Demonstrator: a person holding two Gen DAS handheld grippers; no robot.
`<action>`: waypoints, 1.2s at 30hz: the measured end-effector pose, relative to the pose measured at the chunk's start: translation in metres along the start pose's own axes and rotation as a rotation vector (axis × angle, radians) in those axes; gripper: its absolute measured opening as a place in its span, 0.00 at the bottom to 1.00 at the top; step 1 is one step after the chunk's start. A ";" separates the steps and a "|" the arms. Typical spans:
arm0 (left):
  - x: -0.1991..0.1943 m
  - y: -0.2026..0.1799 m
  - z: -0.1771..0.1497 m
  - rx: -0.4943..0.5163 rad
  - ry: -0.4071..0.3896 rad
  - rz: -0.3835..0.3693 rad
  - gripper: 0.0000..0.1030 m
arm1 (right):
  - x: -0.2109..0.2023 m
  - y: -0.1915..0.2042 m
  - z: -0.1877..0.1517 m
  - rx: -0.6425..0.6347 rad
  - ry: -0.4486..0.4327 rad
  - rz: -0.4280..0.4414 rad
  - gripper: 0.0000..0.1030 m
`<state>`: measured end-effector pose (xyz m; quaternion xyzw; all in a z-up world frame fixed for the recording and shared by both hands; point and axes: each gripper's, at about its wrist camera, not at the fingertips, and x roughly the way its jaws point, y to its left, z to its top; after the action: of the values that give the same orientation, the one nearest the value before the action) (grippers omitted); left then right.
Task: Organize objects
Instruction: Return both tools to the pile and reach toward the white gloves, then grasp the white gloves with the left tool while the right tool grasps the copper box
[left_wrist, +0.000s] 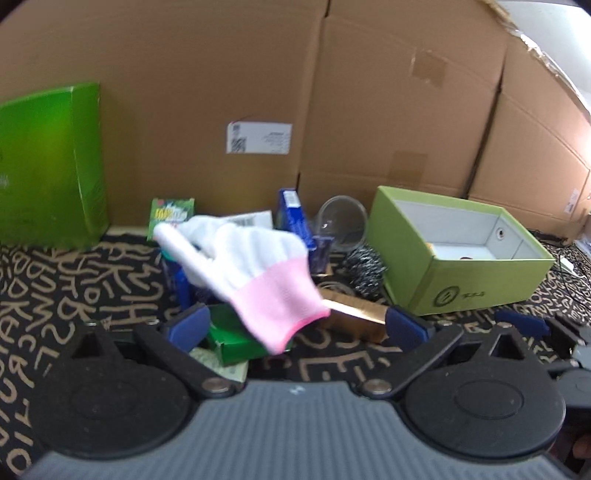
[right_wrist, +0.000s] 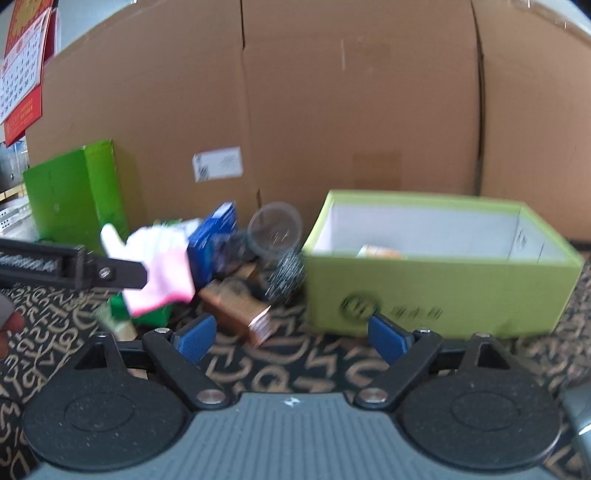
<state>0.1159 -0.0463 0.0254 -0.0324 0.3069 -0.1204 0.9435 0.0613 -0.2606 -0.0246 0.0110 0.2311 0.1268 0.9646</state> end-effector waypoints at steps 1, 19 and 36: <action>0.007 0.003 -0.001 -0.003 0.005 0.016 1.00 | 0.002 0.002 -0.004 0.013 0.015 0.010 0.90; 0.005 0.050 -0.017 0.016 0.185 -0.150 0.03 | 0.048 0.027 0.004 -0.215 0.046 0.109 0.82; -0.027 0.057 -0.046 0.002 0.164 -0.035 0.76 | 0.034 0.052 0.000 -0.140 0.254 0.182 0.27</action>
<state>0.0795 0.0163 -0.0043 -0.0269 0.3825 -0.1396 0.9130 0.0779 -0.2018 -0.0352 -0.0516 0.3397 0.2297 0.9106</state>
